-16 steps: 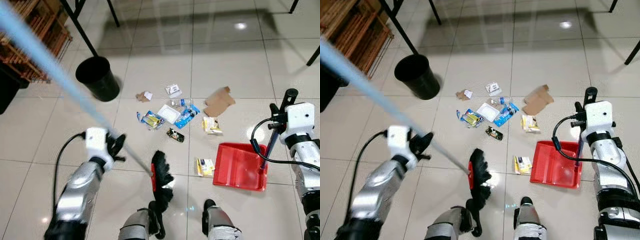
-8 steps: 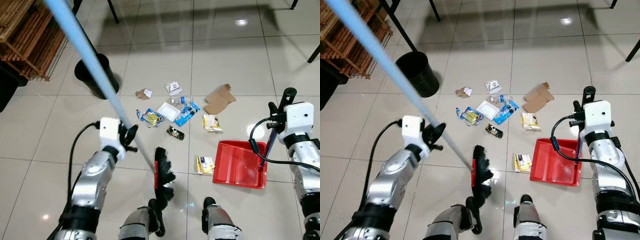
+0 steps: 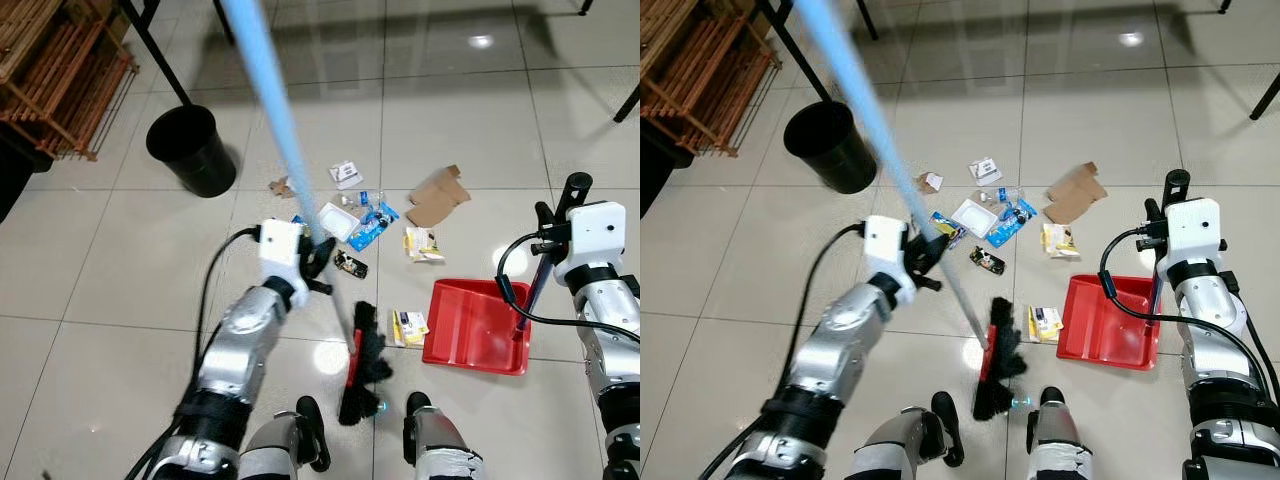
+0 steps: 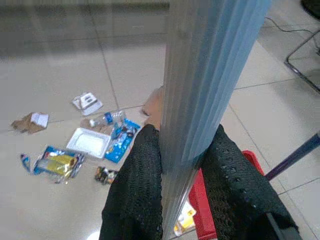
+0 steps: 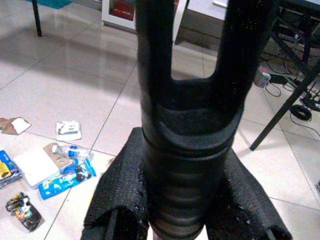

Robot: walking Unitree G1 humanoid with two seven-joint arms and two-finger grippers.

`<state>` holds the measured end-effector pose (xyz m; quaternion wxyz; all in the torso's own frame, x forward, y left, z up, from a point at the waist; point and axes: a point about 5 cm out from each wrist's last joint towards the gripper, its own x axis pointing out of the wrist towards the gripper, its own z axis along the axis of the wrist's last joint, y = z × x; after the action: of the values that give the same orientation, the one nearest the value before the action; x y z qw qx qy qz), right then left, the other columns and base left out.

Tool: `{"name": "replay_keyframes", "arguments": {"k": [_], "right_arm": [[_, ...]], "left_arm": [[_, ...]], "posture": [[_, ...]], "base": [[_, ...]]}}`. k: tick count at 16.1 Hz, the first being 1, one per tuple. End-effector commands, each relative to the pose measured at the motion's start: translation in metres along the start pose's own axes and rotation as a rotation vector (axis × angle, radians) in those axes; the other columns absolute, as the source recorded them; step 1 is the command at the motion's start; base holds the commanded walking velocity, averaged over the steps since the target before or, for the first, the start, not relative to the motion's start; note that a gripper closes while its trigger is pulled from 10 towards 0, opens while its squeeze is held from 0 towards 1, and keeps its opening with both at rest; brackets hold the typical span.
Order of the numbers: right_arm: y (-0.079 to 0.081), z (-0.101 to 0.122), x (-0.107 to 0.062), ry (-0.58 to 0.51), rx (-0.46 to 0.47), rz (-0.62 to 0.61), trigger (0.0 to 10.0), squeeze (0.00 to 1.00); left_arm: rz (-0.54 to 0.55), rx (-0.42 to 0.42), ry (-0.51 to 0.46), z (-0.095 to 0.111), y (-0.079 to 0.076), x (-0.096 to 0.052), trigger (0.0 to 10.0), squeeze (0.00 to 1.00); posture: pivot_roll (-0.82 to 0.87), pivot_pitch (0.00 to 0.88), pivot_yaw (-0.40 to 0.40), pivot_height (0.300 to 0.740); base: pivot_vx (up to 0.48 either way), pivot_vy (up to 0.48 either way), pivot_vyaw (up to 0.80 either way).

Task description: Sweep floor

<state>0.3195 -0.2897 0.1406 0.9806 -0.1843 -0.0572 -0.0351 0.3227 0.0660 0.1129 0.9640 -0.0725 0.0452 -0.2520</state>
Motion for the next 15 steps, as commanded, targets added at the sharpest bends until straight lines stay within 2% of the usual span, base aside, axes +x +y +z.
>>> {"name": "replay_keyframes", "arguments": {"k": [1, 4, 6, 9, 11, 14, 15], "right_arm": [[0.010, -0.010, -0.004, 0.047, 0.019, 0.034, 10.0, 0.00], [0.011, -0.011, -0.006, 0.050, 0.021, 0.035, 10.0, 0.00], [0.012, -0.012, -0.007, 0.052, 0.023, 0.038, 10.0, 0.00], [0.012, -0.012, -0.007, 0.053, 0.024, 0.038, 10.0, 0.00], [0.013, -0.012, -0.009, 0.054, 0.025, 0.041, 10.0, 0.00], [0.015, -0.012, -0.009, 0.053, 0.029, 0.044, 10.0, 0.00], [0.017, -0.012, -0.010, 0.052, 0.034, 0.047, 10.0, 0.00]], "left_arm": [[-0.034, -0.021, -0.019, 0.000, -0.009, 0.004, 10.0, 0.00], [-0.046, -0.003, -0.023, 0.002, -0.011, 0.006, 10.0, 0.00], [-0.034, 0.049, -0.037, 0.007, -0.002, 0.005, 10.0, 0.00], [0.026, 0.086, -0.055, 0.010, 0.014, 0.005, 10.0, 0.00], [0.070, 0.118, -0.081, 0.020, 0.025, 0.010, 10.0, 0.00], [0.098, 0.162, -0.091, 0.026, 0.032, 0.015, 10.0, 0.00], [0.138, 0.201, -0.110, 0.035, 0.040, 0.020, 10.0, 0.00]], "posture": [[-0.18, 0.317, 0.207, 0.740], [-0.18, 0.318, 0.207, 0.740], [-0.18, 0.319, 0.208, 0.740], [-0.18, 0.321, 0.209, 0.740], [-0.18, 0.324, 0.208, 0.740], [-0.19, 0.327, 0.211, 0.740], [-0.19, 0.328, 0.212, 0.740]], "base": [[0.000, 0.000, 0.00], [0.000, 0.000, 0.00], [0.000, 0.000, 0.00], [0.000, 0.000, 0.00], [0.000, 0.000, 0.00], [0.000, 0.000, 0.00], [0.000, 0.000, 0.00]]}}
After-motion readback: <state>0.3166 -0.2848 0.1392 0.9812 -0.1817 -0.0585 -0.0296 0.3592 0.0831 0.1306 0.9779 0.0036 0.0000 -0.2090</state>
